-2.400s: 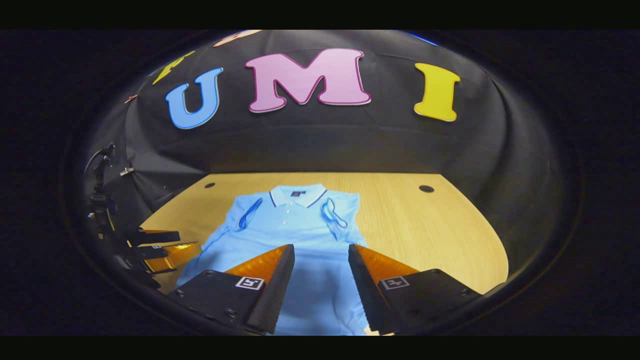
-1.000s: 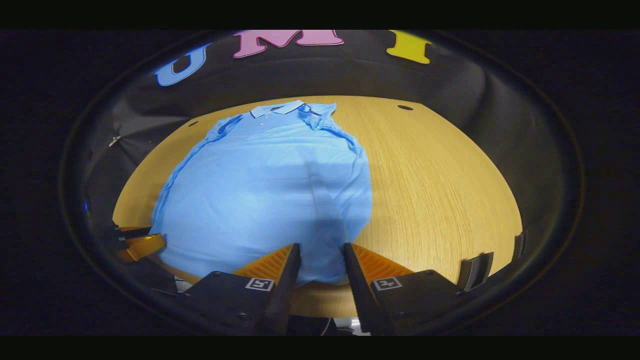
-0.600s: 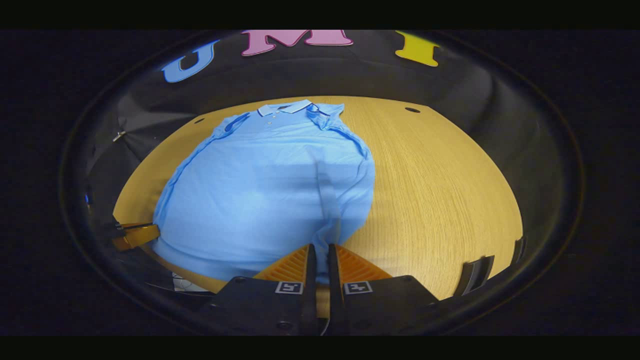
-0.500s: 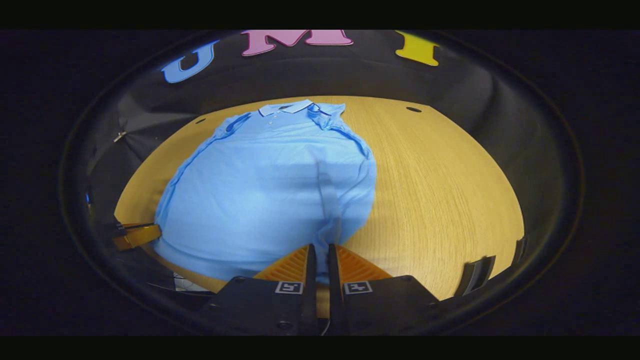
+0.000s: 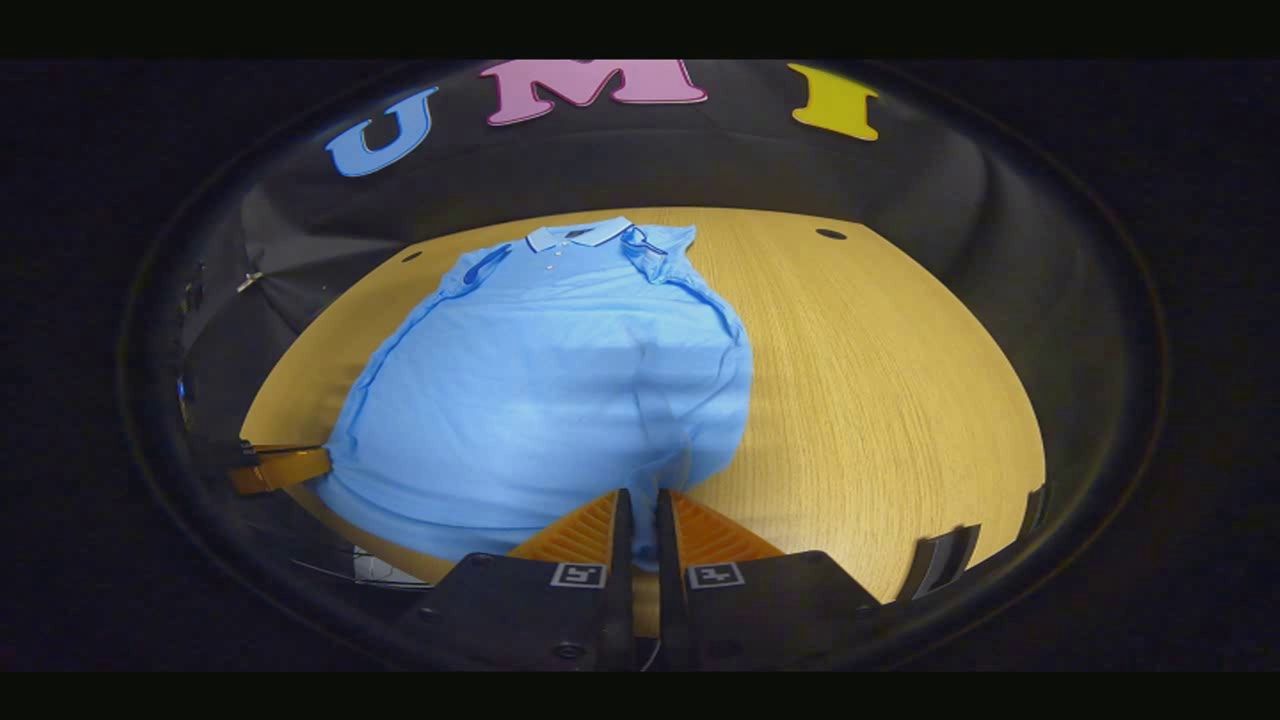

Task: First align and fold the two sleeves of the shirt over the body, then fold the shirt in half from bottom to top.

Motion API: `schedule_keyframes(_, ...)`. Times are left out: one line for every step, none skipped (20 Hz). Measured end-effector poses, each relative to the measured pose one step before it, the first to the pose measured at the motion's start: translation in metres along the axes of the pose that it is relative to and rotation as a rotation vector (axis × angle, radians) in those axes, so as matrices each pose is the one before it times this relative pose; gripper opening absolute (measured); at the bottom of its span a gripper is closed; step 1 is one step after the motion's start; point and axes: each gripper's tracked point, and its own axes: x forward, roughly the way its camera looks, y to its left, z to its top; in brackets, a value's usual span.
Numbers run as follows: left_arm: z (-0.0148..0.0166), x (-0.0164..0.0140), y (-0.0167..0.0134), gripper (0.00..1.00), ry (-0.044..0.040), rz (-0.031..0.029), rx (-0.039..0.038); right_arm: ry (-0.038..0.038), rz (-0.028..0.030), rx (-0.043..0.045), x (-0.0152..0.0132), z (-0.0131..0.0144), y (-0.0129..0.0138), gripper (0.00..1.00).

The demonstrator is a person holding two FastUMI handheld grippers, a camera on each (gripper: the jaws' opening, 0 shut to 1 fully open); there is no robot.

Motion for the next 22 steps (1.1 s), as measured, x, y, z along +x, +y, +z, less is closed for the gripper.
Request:
schedule_keyframes(0.00757, -0.00277, -0.0016, 0.06, -0.01158, -0.00337, -0.00651, -0.01323, -0.00194, -0.00124, -0.0016, 0.00557, -0.00032, 0.15)
schedule_keyframes(0.00959, -0.00169, 0.0, 0.06, -0.01407, 0.00065, -0.00244, -0.016, -0.00067, 0.00035, -0.00056, 0.00777, -0.00035, 0.15)
schedule_keyframes(0.01043, -0.00197, 0.0021, 0.06, -0.01474, 0.00338, 0.0006, -0.01147, 0.00049, 0.00081, -0.00062, 0.00597, 0.00001, 0.15)
schedule_keyframes(0.01104, -0.0014, 0.0012, 0.06, -0.01441, 0.00402, 0.00073, -0.0131, -0.00099, 0.00345, 0.00017, 0.00792, -0.00072, 0.15)
schedule_keyframes(0.00975, -0.00072, 0.00163, 0.06, -0.01379, 0.00398, -0.00145, -0.01067, 0.00088, 0.00215, 0.00006, 0.0076, 0.00034, 0.15)
schedule_keyframes(0.00998, -0.00014, 0.00061, 0.06, -0.01214, 0.00043, -0.00394, -0.01498, 0.00105, 0.00155, -0.00066, 0.00952, -0.00044, 0.15)
schedule_keyframes(0.00663, 0.00113, 0.00128, 0.06, -0.00786, 0.00307, -0.0009, -0.00786, 0.00211, -0.00202, 0.00137, 0.0064, 0.00061, 0.15)
schedule_keyframes(0.00535, 0.00228, 0.00172, 0.06, -0.00395, 0.00273, -0.00033, -0.00561, 0.00183, -0.00178, 0.00141, 0.00562, 0.00019, 0.15)
schedule_keyframes(-0.00105, 0.00135, 0.00252, 0.06, 0.0098, 0.00594, 0.00067, -0.0027, 0.00208, 0.00053, 0.0014, 0.00306, 0.00079, 0.15)
schedule_keyframes(-0.00481, -0.00087, 0.00233, 0.06, 0.0125, 0.00594, -0.00756, 0.00131, 0.0023, 0.00172, 0.00107, 0.00146, 0.00127, 0.15)
schedule_keyframes(-0.00473, -0.0012, -0.00124, 0.06, 0.01173, -0.00637, -0.01382, -0.00286, 0.00105, 0.00041, 0.00014, 0.00083, 0.00075, 0.15)
schedule_keyframes(-0.00219, -0.00045, -0.0013, 0.06, 0.00339, -0.00314, -0.01082, -0.00303, 0.00101, 0.00235, -0.0002, 0.00168, 0.00023, 0.15)
schedule_keyframes(-0.00158, 0.00078, 0.00021, 0.06, 0.00363, 0.00014, 0.00112, -0.00753, 0.00378, 0.00185, 0.0004, 0.00362, 0.00298, 0.15)
schedule_keyframes(0.0006, 0.00053, -0.00144, 0.06, -0.00211, 0.0007, 0.00016, -0.00528, 0.00255, -0.00226, 0.00019, 0.00437, 0.00184, 0.15)
schedule_keyframes(-0.0001, 0.00075, -0.00438, 0.11, 0.00282, -0.01029, -0.00283, -0.00558, 0.00556, 0.00025, 0.00024, 0.00426, 0.00169, 0.15)
schedule_keyframes(-0.00303, -0.00066, -0.00134, 0.06, 0.00699, 0.00255, 0.00957, -0.00406, 0.00268, -0.00256, 0.00131, 0.0039, 0.00224, 0.14)
schedule_keyframes(-0.00527, 0.00106, 0.00304, 0.06, 0.00216, 0.0082, 0.00203, 0.00054, 0.00062, -0.00497, 0.00093, 0.00113, 0.00002, 0.15)
schedule_keyframes(-0.01254, 0.00114, -0.00167, 0.06, 0.02844, -0.00247, -0.00451, 0.00027, 0.00057, -0.00159, 0.00088, 0.0003, 0.00032, 0.15)
schedule_keyframes(-0.0162, 0.00125, 0.00081, 0.06, 0.03755, 0.00412, 0.0047, 0.00379, 0.00067, -0.00074, 0.00267, -0.00052, 0.00103, 0.15)
schedule_keyframes(-0.01658, 0.00269, -0.0012, 0.06, 0.0345, -0.00577, 0.00448, 0.00498, 0.00023, -0.00456, 0.00089, -0.00212, -0.0001, 0.15)
schedule_keyframes(-0.00867, 0.00039, -0.00454, 0.06, 0.0253, -0.01022, 0.00701, 0.00372, -0.00052, -0.00631, -0.00066, -0.00164, 0.00049, 0.15)
schedule_keyframes(-0.00585, 0.00037, -0.0028, 0.06, 0.00538, -0.0047, 0.01176, 0.0014, 0.00207, -0.00265, 0.0005, -0.00134, 0.00103, 0.15)
